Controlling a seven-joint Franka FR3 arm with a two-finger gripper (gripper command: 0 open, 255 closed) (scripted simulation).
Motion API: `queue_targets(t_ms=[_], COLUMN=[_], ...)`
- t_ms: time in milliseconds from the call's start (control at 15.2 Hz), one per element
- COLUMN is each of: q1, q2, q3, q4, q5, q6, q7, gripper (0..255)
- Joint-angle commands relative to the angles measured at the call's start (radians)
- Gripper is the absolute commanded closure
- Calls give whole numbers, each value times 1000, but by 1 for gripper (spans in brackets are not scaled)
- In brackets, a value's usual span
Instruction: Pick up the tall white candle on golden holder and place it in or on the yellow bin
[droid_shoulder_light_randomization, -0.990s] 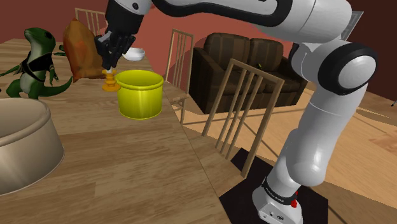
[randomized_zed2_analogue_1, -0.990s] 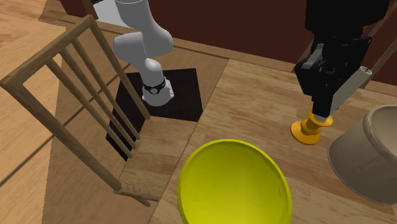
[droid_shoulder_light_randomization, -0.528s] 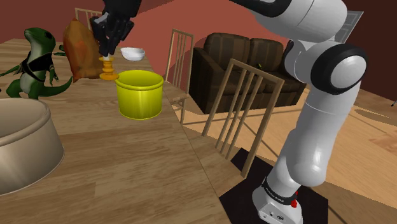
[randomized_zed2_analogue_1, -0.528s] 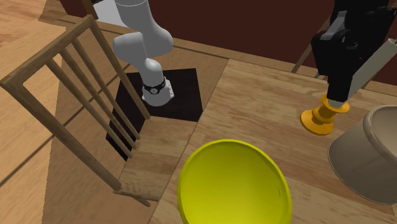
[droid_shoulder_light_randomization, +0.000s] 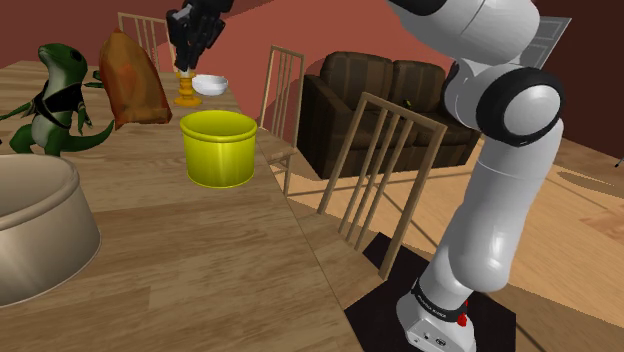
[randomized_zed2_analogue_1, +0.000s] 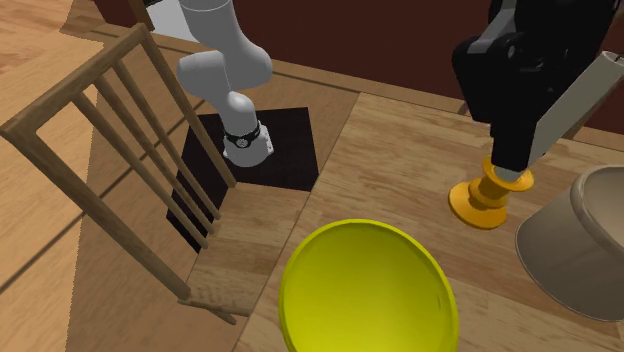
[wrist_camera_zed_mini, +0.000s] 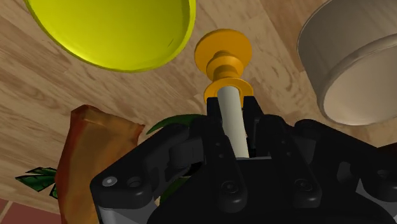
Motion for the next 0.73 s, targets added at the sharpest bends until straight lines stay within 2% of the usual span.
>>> queue_targets(t_ms=[0, 462, 660], q1=[-38, -139, -149], q2=[-19, 8, -22], q3=[-18, -77, -79], q4=[-26, 21, -62], q5=[33, 101, 115], q6=[12, -7, 47], q7=[-52, -214, -222], gripper=[255, 255, 255])
